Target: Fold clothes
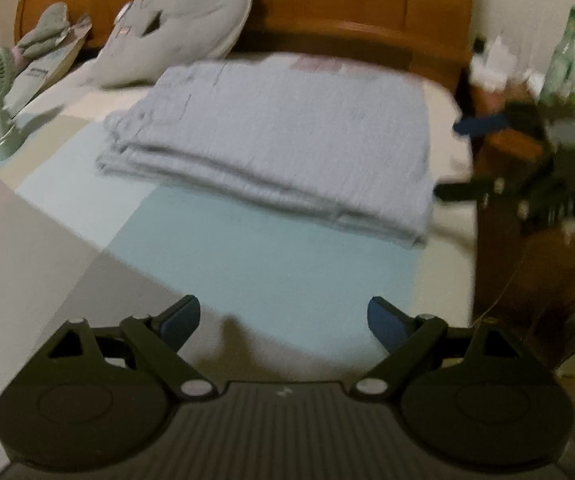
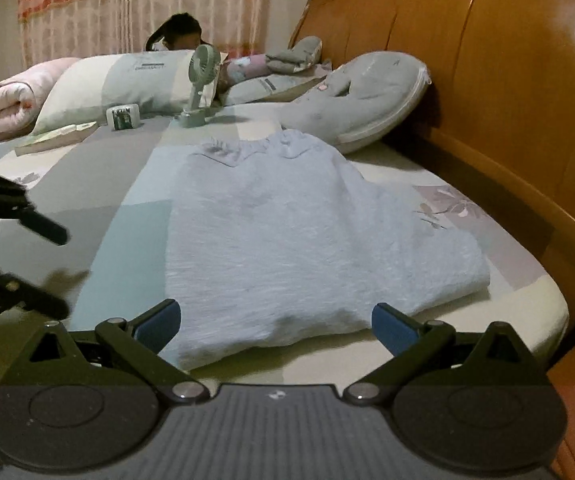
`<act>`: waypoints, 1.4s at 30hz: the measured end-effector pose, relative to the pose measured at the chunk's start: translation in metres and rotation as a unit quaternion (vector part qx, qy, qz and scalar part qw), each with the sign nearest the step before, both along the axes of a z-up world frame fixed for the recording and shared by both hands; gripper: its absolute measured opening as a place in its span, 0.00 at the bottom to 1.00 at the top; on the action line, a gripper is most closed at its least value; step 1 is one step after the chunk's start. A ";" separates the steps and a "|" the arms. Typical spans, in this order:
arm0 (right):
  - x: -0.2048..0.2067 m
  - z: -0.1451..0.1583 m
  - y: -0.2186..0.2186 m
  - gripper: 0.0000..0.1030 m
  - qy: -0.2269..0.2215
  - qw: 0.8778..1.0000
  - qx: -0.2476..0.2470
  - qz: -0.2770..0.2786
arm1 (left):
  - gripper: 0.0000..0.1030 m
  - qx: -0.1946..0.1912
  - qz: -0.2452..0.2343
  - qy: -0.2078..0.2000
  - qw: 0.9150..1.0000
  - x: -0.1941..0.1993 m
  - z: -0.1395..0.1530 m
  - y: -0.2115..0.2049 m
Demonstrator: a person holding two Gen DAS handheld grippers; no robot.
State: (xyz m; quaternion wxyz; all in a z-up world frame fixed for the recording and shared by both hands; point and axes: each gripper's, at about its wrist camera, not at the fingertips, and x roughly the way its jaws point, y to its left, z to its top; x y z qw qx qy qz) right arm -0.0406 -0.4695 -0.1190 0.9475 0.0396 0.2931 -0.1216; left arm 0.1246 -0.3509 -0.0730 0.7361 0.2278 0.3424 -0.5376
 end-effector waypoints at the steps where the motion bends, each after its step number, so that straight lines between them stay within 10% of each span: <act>1: -0.001 0.000 0.002 1.00 -0.002 1.000 0.008 -0.002 | 0.89 -0.016 -0.006 0.013 1.000 0.000 0.000 -0.002; 16: -0.008 0.002 -0.003 1.00 0.018 0.997 0.046 -0.066 | 0.90 -0.130 -0.037 0.178 0.975 0.027 -0.040 -0.048; 39: -0.030 0.000 -0.018 1.00 -0.005 0.993 0.068 -0.096 | 0.96 -0.192 -0.052 0.270 0.942 0.033 -0.056 -0.060; 42: -0.033 0.000 -0.017 1.00 -0.005 0.993 0.068 -0.096 | 0.96 -0.213 -0.051 0.309 0.926 0.035 -0.058 -0.056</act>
